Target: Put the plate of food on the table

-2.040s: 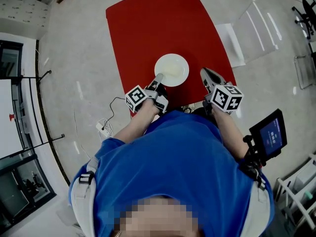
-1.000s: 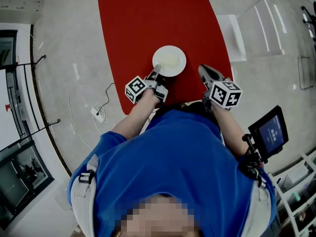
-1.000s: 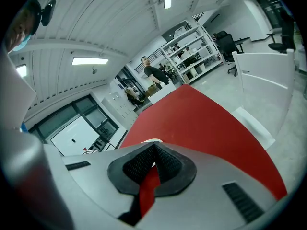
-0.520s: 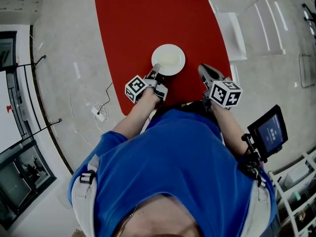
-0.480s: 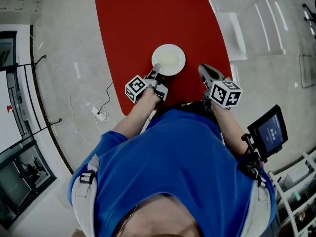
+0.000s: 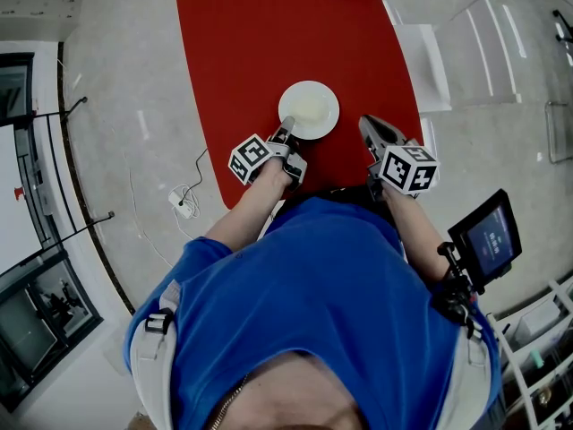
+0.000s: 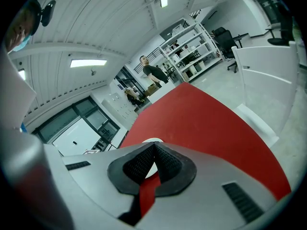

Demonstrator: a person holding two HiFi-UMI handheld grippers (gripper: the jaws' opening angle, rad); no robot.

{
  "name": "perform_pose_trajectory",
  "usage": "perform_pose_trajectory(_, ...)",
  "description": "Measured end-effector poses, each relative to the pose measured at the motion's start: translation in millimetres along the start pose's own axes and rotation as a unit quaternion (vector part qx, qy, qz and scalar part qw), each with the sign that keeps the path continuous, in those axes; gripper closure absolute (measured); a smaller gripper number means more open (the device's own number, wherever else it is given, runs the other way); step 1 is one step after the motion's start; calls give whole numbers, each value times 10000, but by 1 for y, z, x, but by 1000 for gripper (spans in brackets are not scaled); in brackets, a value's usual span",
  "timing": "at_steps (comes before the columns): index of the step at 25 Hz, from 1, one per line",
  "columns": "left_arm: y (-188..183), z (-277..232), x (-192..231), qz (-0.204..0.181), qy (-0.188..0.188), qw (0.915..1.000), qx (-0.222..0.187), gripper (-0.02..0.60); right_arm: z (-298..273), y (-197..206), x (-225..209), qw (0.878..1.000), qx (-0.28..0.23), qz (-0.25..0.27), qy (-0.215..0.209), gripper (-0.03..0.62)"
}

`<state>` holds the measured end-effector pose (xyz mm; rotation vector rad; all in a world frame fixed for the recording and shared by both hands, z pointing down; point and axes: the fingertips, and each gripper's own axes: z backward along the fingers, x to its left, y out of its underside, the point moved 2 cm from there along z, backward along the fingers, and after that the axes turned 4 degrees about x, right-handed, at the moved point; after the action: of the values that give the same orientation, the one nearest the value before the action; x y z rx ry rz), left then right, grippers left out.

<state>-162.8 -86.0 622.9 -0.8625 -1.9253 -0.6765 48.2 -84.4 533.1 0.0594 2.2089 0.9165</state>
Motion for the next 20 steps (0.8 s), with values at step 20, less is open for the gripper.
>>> perform_pose_trajectory(20, 0, 0, -6, -1731, -638, 9804, 691, 471, -4, -5, 4, 9999, -50, 62, -76, 592)
